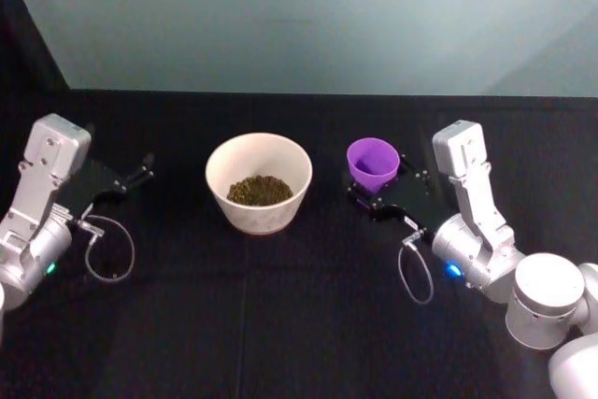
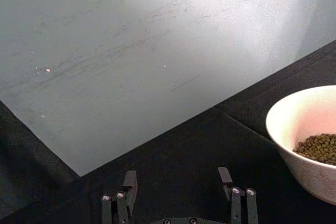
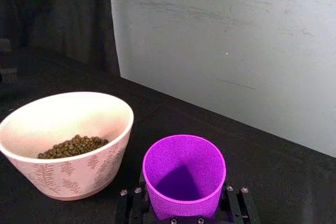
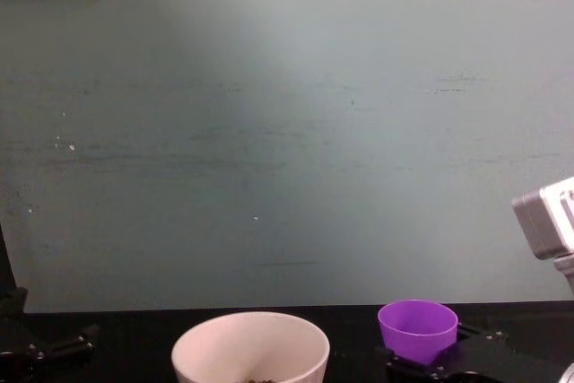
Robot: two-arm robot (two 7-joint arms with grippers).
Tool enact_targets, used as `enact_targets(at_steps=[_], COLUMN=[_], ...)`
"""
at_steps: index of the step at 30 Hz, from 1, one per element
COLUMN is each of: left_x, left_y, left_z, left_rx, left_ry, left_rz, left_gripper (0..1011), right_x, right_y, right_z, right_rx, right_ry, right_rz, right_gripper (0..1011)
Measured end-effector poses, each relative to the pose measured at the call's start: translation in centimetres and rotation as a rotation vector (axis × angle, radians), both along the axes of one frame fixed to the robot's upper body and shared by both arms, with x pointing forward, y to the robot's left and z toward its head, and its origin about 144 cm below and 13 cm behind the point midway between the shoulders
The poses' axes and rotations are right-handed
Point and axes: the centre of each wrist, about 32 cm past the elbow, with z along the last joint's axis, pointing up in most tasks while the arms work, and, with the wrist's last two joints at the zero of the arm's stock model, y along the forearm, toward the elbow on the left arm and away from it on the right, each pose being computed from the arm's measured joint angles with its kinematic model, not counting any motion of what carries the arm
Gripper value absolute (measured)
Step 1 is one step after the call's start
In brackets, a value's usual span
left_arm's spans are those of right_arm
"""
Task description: Pick up the cup and pour the mung beans from the cup into the bowl.
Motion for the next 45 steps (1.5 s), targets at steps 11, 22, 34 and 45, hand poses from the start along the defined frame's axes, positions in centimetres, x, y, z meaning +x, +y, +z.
enact_targets(at_steps=[11, 22, 34, 45], left_x=[0.0, 0.0, 0.0, 0.0], left_y=[0.0, 0.0, 0.0, 0.0], left_z=[0.0, 0.0, 0.0, 0.0], left_rx=[0.0, 0.0, 0.0, 0.0], left_ry=[0.0, 0.0, 0.0, 0.0], left_rz=[0.0, 0.0, 0.0, 0.0], left_gripper=[1000, 1000, 1000, 1000], right_x=[0.3, 0.7, 1.2, 1.4], right_y=[-0.3, -0.3, -0.1, -0.1], right_z=[-0.5, -1.2, -1.5, -1.6], right_rx=[0.028, 0.079, 0.063, 0.065], right_ry=[0.003, 0.007, 0.014, 0.033], right_rz=[-0.009, 0.002, 0.019, 0.02], right_gripper=[717, 717, 717, 899])
